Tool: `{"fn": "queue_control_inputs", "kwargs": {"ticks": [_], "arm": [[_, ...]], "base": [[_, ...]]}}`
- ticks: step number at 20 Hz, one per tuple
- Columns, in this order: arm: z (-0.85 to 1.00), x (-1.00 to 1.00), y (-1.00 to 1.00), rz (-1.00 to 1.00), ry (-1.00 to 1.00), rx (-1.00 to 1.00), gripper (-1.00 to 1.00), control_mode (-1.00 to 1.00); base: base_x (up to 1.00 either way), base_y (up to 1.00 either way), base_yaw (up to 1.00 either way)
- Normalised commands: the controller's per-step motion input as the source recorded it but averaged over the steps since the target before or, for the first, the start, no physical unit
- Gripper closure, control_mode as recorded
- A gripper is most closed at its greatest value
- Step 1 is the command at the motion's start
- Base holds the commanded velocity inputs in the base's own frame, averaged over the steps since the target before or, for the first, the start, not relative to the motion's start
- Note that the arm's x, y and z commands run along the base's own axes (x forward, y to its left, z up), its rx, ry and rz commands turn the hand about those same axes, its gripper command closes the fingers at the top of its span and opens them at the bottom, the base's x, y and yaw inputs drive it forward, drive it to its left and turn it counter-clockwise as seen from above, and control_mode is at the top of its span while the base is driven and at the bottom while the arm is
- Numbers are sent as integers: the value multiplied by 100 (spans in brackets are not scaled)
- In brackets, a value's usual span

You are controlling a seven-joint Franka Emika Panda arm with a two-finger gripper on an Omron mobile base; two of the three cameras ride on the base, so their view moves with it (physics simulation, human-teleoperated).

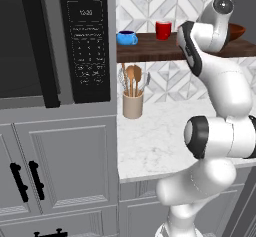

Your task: Gather all objects into one cabinet and sort the glasses and bowls to opposite sides.

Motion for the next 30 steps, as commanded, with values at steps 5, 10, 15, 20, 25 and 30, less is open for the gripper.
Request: {"fn": "queue_control_inputs", "kwargs": {"ticks": [5,10,15,20,25,30], "arm": [[0,1,-20,-7,0,11,-100,-100],[-9,9,-2,-3,0,8,-100,-100],[-11,19,0,0,0,6,-100,-100],[-2,22,0,0,0,4,-100,-100],[-1,13,0,0,0,3,-100,-100],[-1,15,0,0,0,1,-100,-100]], "base": [[0,0,0],[0,0,0],[0,0,0],[0,0,0],[0,0,0],[0,0,0]]}}
